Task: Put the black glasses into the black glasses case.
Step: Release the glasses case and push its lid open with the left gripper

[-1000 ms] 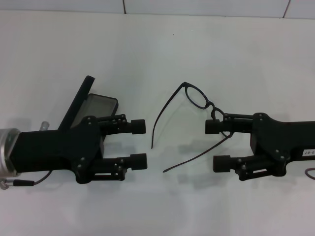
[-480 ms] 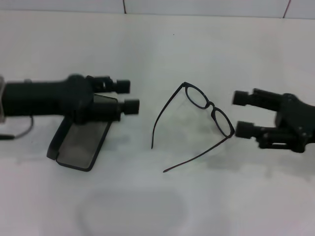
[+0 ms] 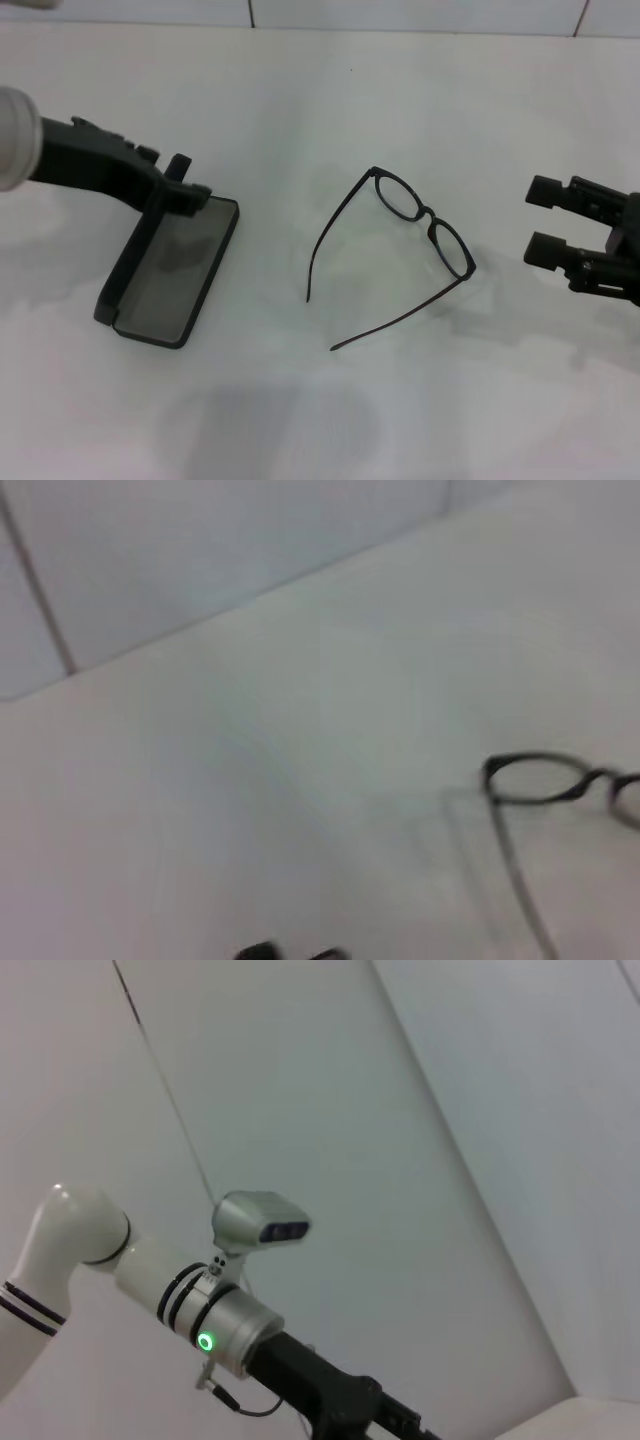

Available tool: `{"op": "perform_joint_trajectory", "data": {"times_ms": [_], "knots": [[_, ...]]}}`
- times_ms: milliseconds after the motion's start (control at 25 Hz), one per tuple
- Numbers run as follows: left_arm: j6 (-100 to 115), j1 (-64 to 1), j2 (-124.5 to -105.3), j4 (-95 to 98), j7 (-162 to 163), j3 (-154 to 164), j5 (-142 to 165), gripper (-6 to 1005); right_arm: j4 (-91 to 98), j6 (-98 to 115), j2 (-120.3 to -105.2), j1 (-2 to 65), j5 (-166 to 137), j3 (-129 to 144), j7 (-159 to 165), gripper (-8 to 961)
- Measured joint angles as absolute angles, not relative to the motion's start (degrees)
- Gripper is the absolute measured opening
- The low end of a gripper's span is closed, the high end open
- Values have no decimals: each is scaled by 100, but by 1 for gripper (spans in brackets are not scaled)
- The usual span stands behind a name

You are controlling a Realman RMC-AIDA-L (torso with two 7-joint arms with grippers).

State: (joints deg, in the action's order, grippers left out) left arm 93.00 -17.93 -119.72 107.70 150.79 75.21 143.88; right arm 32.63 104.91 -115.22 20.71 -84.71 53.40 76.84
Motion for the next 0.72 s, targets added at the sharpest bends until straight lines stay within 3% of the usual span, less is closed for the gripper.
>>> {"op": "perform_joint_trajectory", "data": {"times_ms": [720], "knots": [[8779, -2423, -11975, 9094, 15543, 7988, 15671, 710, 3260, 10511, -11522, 2072, -8489, 5325, 7664, 845]]}}
